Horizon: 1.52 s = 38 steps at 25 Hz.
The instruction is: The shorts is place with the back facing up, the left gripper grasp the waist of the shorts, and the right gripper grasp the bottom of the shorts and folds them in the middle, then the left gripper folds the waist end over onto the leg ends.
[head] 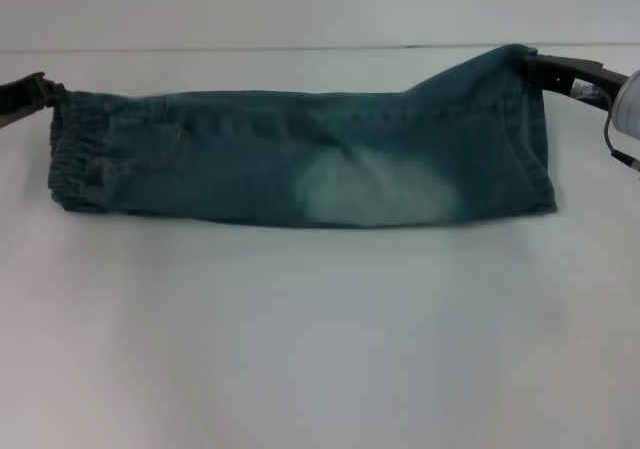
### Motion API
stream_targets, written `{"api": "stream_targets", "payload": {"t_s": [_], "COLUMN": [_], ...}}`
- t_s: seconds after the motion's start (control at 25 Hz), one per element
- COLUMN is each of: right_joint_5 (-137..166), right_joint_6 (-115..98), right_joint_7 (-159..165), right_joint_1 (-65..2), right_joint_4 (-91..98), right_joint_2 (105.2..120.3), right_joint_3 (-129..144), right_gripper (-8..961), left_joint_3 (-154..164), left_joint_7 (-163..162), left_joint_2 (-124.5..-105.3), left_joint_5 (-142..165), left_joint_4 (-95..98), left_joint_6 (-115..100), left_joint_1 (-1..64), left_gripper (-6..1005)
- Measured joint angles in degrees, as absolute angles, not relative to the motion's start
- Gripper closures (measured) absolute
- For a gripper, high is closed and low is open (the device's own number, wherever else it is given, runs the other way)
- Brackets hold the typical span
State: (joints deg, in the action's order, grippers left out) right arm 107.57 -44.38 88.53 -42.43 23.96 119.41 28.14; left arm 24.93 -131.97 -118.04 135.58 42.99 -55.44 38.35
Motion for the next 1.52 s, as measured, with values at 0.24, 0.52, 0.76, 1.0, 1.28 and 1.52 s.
{"api": "stream_targets", "payload": {"t_s": [0.24, 0.52, 0.76, 1.0, 1.28, 1.52], "right_joint_5": [106.8, 106.8, 106.9, 107.0, 106.7, 106.7], "right_joint_6": [-41.0, -35.8, -32.9, -31.4, -29.9, -29.5], "right_joint_7": [87.4, 86.4, 86.3, 86.7, 86.6, 86.8], "right_joint_1": [-43.8, -45.8, -46.7, -47.2, -47.1, -46.5], "right_joint_4": [23.8, 22.7, 21.2, 20.2, 19.9, 19.8], "right_joint_2": [119.34, 119.41, 119.43, 119.46, 119.47, 119.39], "right_joint_3": [28.3, 30.8, 33.4, 35.4, 35.7, 35.6], "right_gripper": [876, 864, 853, 842, 562, 444], "left_joint_3": [24.9, 25.3, 25.7, 27.0, 27.2, 26.9], "left_joint_7": [-129.8, -129.2, -128.4, -127.0, -124.3, -124.2], "left_joint_2": [-118.28, -118.54, -118.21, -118.56, -118.91, -119.00], "left_joint_5": [133.7, 133.1, 133.1, 133.0, 131.4, 131.4], "left_joint_4": [42.8, 42.8, 41.0, 40.6, 40.0, 40.3], "left_joint_6": [-54.0, -52.6, -52.4, -49.7, -47.8, -48.0], "left_joint_1": [38.2, 38.2, 38.4, 38.8, 38.5, 37.9], "left_gripper": [941, 916, 895, 857, 716, 534]}}
